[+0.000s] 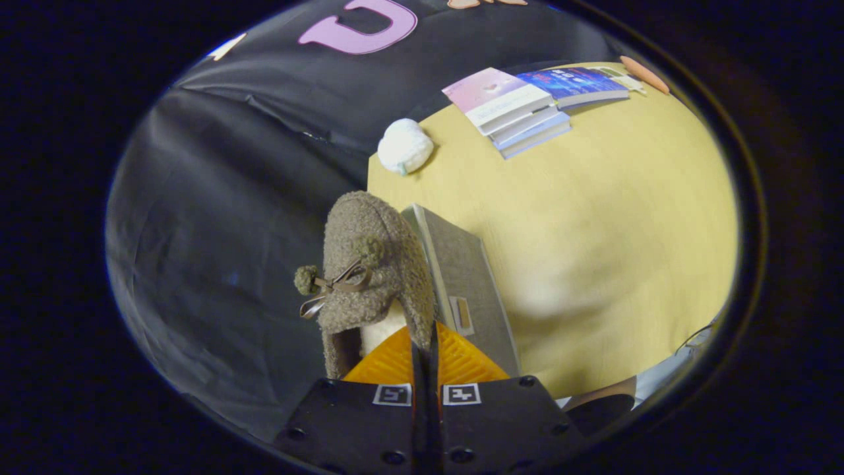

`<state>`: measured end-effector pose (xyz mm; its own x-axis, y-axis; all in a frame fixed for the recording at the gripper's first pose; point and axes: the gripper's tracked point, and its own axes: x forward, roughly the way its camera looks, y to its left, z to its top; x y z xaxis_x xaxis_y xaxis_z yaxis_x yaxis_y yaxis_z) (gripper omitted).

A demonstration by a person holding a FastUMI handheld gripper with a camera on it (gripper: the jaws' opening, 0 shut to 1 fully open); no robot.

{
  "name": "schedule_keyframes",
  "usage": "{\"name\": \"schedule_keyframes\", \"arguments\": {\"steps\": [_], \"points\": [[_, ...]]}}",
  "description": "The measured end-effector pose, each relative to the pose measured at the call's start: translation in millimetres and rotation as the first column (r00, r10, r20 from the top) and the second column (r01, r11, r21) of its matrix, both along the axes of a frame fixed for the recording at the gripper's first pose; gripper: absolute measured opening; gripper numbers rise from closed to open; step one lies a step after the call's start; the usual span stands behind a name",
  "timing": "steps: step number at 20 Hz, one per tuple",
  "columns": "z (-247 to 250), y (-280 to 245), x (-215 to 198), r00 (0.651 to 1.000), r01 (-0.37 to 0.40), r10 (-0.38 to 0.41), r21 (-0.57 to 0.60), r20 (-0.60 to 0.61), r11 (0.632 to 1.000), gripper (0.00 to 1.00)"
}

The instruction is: Open the storage box then place both shoes into the box .Put the left shoe in first, then the right shoe, with the right side of both shoes facing outward in a uniform manner.

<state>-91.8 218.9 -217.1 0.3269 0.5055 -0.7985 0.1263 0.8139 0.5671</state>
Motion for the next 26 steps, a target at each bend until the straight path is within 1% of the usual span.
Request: {"name": "schedule_keyframes", "arguments": {"steps": [1,3,5,6,10,13,19,22,26], "points": [[-1,0,-5,1.0,0.002,-0.002,-0.007,-0.011,1.0,0.06],[-4,1,-9,1.0,-0.007,0.007,-0.016,-0.026,1.0,0.06],[-4,3,-9,1.0,-0.007,0.007,-0.008,-0.022,1.0,0.16],[-4,2,-8,1.0,-0.008,0.008,-0.008,-0.022,1.0,0.17],[3,5,-2,1.0,0.002,-0.002,0.032,-0.014,0.999,0.15],[0,3,-3,1.0,0.001,0.0,0.024,-0.017,1.0,0.12],[2,4,-2,1.0,-0.008,0.008,0.032,-0.011,0.999,0.12],[6,-2,6,0.999,-0.003,0.002,0.017,0.036,1.0,0.12],[21,-18,26,0.987,0.012,-0.005,-0.047,0.163,0.999,0.12]]}}
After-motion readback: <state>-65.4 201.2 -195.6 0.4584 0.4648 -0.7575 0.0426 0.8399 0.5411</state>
